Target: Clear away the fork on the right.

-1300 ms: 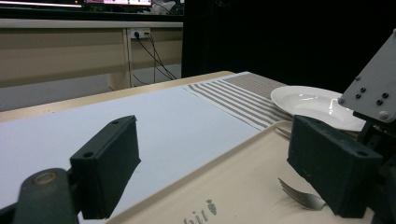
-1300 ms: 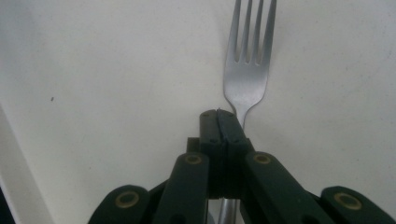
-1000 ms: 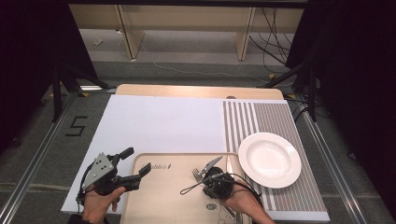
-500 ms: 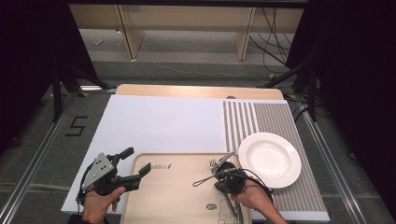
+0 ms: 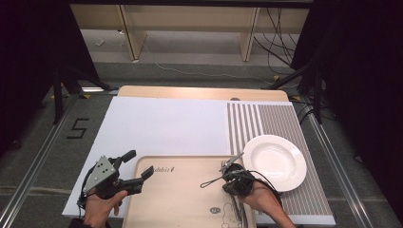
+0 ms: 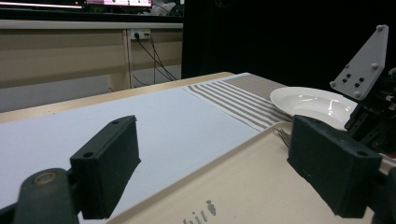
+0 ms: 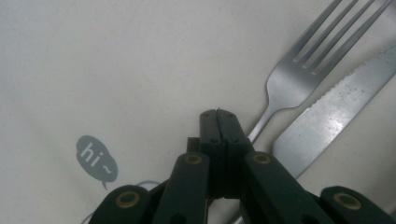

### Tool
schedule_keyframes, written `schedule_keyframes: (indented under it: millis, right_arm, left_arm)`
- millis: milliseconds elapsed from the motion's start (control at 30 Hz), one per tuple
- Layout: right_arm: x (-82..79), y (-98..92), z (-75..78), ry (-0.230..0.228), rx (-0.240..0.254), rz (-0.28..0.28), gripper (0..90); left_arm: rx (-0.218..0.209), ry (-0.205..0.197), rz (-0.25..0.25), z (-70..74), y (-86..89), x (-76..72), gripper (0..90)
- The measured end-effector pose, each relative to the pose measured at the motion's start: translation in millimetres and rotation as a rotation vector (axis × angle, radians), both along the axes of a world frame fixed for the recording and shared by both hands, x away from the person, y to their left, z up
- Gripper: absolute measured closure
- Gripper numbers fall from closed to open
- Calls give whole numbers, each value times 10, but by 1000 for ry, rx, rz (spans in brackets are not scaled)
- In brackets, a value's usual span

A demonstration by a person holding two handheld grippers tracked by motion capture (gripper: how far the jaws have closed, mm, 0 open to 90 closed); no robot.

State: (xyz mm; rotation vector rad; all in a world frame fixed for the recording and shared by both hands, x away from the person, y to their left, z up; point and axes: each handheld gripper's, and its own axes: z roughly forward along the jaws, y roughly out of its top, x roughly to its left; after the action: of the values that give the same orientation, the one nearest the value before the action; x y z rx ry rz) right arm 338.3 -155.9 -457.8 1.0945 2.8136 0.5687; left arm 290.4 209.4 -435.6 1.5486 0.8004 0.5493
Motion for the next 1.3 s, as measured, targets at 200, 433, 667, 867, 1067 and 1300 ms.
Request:
schedule_keyframes:
  millis: [200,433,667,867,1067,1300]
  right_arm:
    - [8,-26,1,5,-3,-5,900]
    - [5,-32,15,5,19,-8,900]
    - [26,-57,75,19,133,-28,684]
    - [66,-123,141,17,239,-73,485]
    - [60,-165,213,21,311,-113,342]
    - [71,-236,269,10,354,-135,260]
  left_arm:
    - [-2,0,0,0,0,0,160]
    - [1,-1,0,1,0,-1,160]
    - [2,-1,0,0,-1,-1,160]
    - [1,0,-1,-2,0,0,160]
    - [0,1,-1,-2,-1,0,160]
    - [1,0,-2,-1,0,-2,160]
